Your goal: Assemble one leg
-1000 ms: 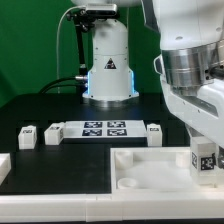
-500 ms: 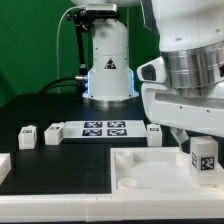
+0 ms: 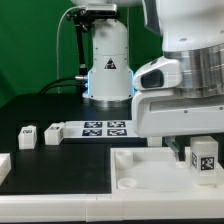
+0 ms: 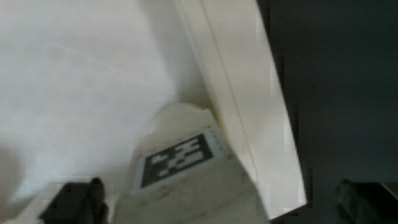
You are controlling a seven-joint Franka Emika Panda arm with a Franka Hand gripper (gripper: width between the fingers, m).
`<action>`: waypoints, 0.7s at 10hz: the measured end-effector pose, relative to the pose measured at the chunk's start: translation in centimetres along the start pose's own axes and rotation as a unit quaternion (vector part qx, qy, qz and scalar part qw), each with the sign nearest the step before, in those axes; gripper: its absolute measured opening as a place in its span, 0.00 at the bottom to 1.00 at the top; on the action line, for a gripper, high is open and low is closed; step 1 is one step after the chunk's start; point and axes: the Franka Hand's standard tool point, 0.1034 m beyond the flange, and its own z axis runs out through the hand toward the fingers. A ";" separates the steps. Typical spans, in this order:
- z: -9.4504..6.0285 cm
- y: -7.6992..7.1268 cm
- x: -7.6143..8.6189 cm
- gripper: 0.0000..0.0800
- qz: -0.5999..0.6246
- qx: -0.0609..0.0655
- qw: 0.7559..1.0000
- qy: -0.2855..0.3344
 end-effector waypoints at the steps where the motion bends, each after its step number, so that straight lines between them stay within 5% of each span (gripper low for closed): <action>1: 0.0 0.2 0.0 0.81 -0.027 0.000 1.000 0.000; 2: 0.0 0.2 0.0 0.81 -0.038 0.000 0.999 0.000; 3: 0.0 0.2 0.0 0.66 -0.036 0.000 0.999 0.000; 4: 0.0 0.2 0.0 0.66 -0.036 0.000 0.999 0.000; 6: 0.0 0.6 0.1 0.37 -0.033 -0.003 0.999 0.000; 7: 0.0 0.6 0.1 0.37 -0.022 -0.003 1.000 0.000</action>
Offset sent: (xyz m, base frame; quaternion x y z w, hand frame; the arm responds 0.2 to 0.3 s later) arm 0.0000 0.0000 0.0000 0.0000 0.0000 0.0000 1.0000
